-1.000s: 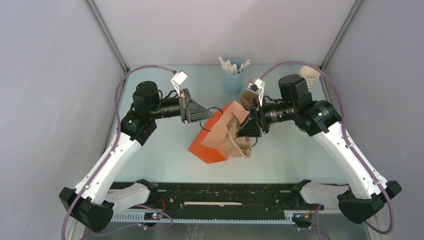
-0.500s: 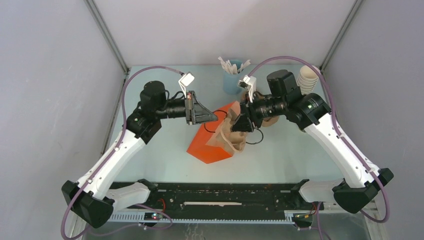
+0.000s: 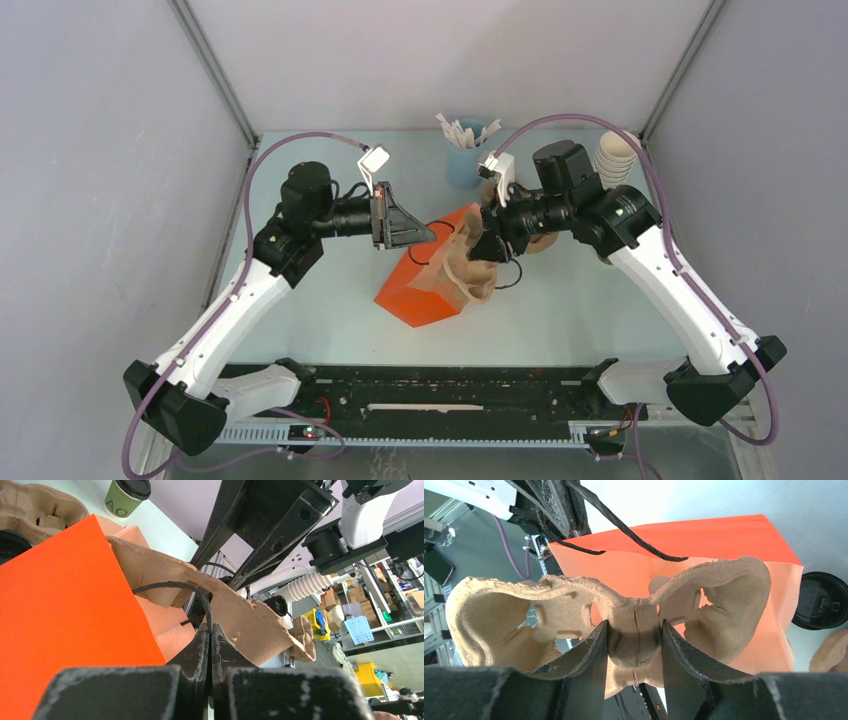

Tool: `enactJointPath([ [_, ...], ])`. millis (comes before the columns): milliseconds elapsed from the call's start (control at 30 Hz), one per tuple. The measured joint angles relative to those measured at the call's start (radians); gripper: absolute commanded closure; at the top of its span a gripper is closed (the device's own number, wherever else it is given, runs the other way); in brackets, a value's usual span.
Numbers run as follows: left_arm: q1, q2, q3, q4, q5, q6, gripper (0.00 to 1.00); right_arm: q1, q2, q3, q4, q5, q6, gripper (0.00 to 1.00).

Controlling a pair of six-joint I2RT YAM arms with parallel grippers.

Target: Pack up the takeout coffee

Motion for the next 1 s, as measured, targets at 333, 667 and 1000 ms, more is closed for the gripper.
enactJointPath([
  [333,0.000,0.000,0.000,0.000,0.001,0.001,1.00,-0.003,0.014,-0.002,-0.014,0.056,-0.059,0.66],
  [667,0.000,0.000,0.000,0.000,0.001,0.000,1.00,0.074,0.047,-0.002,-0.034,0.276,-0.086,0.67],
  [1000,0.000,0.000,0.000,0.000,0.001,0.000,1.00,0.213,0.058,-0.002,-0.014,0.513,-0.111,0.67],
])
